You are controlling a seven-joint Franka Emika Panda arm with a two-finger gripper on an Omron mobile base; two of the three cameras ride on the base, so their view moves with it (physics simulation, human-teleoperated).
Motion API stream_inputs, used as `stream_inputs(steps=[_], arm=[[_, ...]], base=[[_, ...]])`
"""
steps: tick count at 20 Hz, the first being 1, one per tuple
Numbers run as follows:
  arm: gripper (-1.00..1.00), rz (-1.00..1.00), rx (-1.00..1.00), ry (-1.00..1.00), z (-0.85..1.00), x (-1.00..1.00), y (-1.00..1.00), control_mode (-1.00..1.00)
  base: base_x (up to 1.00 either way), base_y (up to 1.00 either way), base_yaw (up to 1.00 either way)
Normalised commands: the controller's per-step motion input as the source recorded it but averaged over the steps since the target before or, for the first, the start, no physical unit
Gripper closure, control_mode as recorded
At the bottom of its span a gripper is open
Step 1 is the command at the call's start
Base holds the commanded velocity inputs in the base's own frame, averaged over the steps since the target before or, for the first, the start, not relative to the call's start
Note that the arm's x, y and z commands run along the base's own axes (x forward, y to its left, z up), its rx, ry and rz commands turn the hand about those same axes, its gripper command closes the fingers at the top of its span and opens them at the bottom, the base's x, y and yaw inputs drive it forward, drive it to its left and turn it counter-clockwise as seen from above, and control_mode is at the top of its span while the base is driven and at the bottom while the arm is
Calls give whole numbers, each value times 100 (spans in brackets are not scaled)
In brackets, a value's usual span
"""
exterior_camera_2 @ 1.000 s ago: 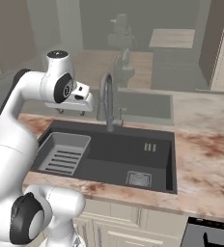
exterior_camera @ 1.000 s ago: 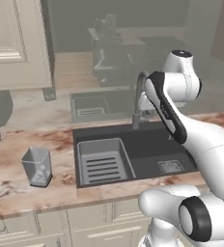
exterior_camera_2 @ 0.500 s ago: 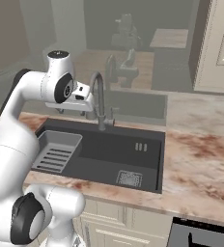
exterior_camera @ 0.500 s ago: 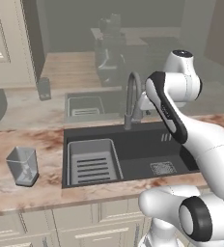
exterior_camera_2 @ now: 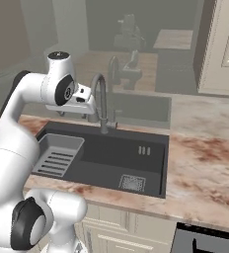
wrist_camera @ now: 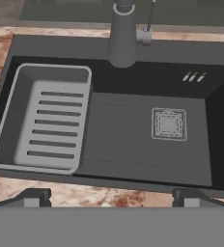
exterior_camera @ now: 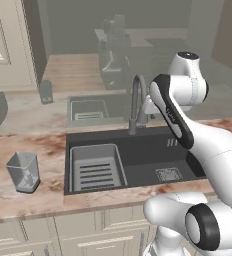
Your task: Turn on the sink faucet and place the jug under the water for a few seconds to fill it up.
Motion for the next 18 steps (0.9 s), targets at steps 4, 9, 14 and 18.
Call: stream_inputs(steps=[4,9,14,18], arm=[[-100,0,0,0,0,0,0,100],[-100,0,0,0,0,0,0,100],[-100,0,0,0,0,0,0,100],[-100,0,0,0,0,0,0,100]], base=[[0,0,0],[0,0,-3],[0,0,-2],[0,0,0]])
